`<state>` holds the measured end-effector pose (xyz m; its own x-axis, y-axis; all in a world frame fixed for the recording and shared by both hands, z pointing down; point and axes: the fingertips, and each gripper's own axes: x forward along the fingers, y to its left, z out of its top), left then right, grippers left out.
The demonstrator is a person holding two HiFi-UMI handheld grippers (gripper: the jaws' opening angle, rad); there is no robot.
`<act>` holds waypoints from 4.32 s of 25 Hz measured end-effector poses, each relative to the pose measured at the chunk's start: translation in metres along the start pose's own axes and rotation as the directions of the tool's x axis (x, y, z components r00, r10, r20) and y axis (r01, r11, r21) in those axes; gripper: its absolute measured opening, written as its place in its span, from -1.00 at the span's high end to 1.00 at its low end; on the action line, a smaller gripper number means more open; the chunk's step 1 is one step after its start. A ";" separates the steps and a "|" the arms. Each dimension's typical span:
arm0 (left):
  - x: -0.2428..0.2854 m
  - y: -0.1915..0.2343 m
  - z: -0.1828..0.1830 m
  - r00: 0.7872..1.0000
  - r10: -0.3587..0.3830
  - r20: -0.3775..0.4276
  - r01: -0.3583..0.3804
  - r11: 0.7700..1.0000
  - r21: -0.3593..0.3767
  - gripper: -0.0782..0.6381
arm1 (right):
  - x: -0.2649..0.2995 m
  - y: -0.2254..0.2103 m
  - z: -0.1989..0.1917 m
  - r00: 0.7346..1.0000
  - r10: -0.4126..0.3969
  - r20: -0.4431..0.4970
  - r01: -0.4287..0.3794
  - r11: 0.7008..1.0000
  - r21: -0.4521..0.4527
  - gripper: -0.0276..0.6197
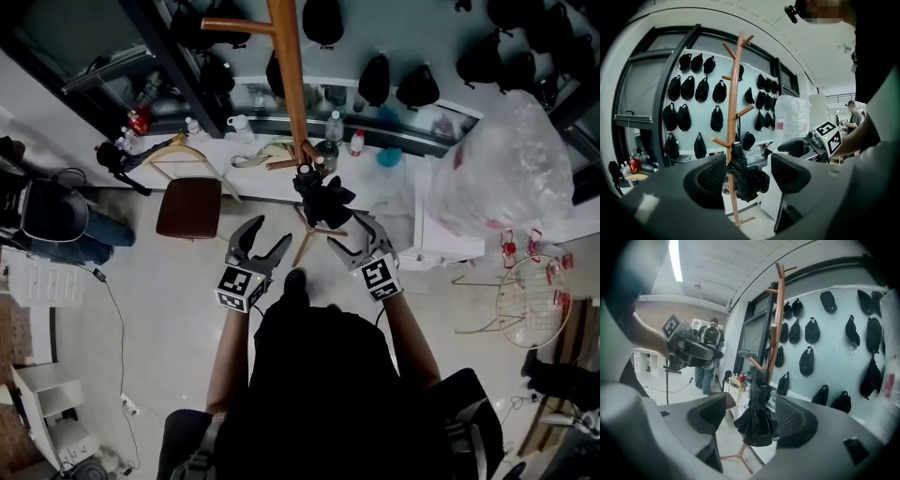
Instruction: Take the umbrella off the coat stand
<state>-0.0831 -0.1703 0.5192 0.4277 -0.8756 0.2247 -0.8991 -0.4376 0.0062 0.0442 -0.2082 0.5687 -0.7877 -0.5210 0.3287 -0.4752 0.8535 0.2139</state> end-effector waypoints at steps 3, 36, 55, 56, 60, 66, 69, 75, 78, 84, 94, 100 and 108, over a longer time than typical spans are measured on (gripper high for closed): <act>0.005 0.010 0.001 1.000 -0.016 0.002 0.016 1.000 0.000 -0.04 | 0.010 0.000 0.001 1.000 -0.005 -0.010 0.005 1.000 0.011 -0.11; 0.061 0.095 -0.006 0.971 -0.238 -0.026 0.239 0.971 0.009 -0.04 | 0.107 -0.009 -0.022 0.983 -0.114 -0.141 0.129 0.986 0.104 -0.16; 0.070 0.133 -0.015 0.961 -0.269 -0.061 0.270 0.963 0.015 -0.04 | 0.159 -0.028 -0.034 0.965 -0.189 -0.181 0.214 0.968 0.130 -0.20; 0.071 0.134 -0.015 0.961 -0.269 -0.061 0.270 0.963 0.015 -0.04 | 0.160 -0.030 -0.034 0.964 -0.196 -0.181 0.221 0.967 0.129 -0.20; 0.074 0.138 -0.016 0.961 -0.271 -0.063 0.272 0.962 0.011 -0.04 | 0.160 -0.038 -0.039 0.956 -0.223 -0.192 0.249 0.961 0.122 -0.20; 0.079 0.137 -0.019 0.957 -0.280 -0.070 0.281 0.960 0.005 -0.04 | 0.162 -0.044 -0.048 0.954 -0.214 -0.211 0.245 0.961 0.132 -0.23; 0.079 0.136 -0.020 0.957 -0.281 -0.073 0.282 0.959 0.002 -0.04 | 0.169 -0.042 -0.055 0.955 -0.183 -0.231 0.218 0.966 0.136 -0.25; 0.079 0.140 -0.025 0.960 -0.267 -0.082 0.268 0.963 0.002 -0.04 | 0.184 -0.036 -0.050 0.958 -0.150 -0.244 0.175 0.981 0.081 -0.15; 0.078 0.142 -0.027 0.962 -0.259 -0.085 0.260 0.966 0.000 -0.04 | 0.185 -0.035 -0.050 0.961 -0.146 -0.236 0.163 0.985 0.055 -0.05; 0.078 0.143 -0.023 0.964 -0.251 -0.085 0.252 0.968 0.004 -0.04 | 0.183 -0.034 -0.049 0.966 -0.119 -0.230 0.146 0.984 0.104 0.09; 0.074 0.140 -0.015 0.968 -0.242 -0.058 0.244 0.969 0.027 -0.02 | 0.180 -0.037 -0.034 0.964 -0.119 -0.238 0.153 0.980 0.128 0.15; 0.073 0.136 -0.012 0.968 -0.245 -0.046 0.247 0.969 0.031 0.00 | 0.174 -0.041 -0.023 0.961 -0.133 -0.241 0.163 0.981 0.109 0.15; 0.072 0.133 -0.007 0.967 -0.251 -0.040 0.252 0.967 0.033 0.00 | 0.167 -0.044 -0.010 0.961 -0.147 -0.236 0.174 0.980 0.100 0.15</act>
<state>-0.1728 -0.2902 0.5426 0.6354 -0.7289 0.2551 -0.7587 -0.6508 0.0302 -0.0625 -0.3334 0.6233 -0.5942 -0.6287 0.5016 -0.6419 0.7465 0.1751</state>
